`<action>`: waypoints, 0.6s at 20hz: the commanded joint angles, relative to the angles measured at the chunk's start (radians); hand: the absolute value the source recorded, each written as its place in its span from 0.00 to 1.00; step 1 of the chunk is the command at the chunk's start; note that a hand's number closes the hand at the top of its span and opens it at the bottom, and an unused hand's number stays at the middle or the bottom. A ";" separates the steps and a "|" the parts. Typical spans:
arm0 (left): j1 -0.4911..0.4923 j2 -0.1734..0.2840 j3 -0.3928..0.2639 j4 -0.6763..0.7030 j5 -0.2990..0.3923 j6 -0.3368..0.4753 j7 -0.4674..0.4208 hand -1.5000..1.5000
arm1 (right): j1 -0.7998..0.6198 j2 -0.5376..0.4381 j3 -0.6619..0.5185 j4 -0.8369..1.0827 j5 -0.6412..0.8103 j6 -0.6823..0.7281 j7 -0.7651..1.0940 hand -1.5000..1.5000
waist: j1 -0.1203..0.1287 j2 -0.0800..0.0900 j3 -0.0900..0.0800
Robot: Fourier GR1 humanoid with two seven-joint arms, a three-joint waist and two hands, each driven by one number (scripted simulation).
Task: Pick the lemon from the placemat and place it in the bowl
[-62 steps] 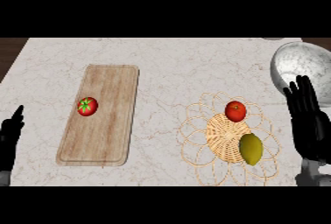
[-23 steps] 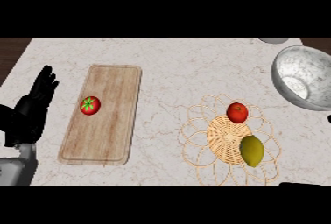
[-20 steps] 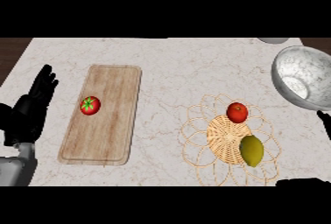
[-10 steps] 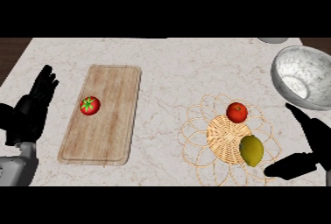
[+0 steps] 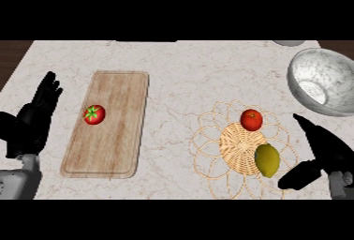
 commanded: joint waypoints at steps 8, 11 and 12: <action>0.031 -0.025 0.029 -0.010 -0.006 -0.059 -0.016 0.50 | -0.043 0.129 0.043 0.082 0.130 0.036 0.107 0.00 | -0.004 -0.001 0.000; -0.019 -0.046 0.046 0.078 -0.038 -0.040 -0.058 0.50 | 0.003 0.175 0.087 0.111 0.188 0.003 0.073 0.00 | -0.009 0.000 0.000; 0.051 -0.020 0.049 -0.050 -0.022 -0.051 0.001 0.50 | -0.004 0.161 0.063 0.205 0.200 -0.017 0.006 0.00 | 0.000 -0.001 0.001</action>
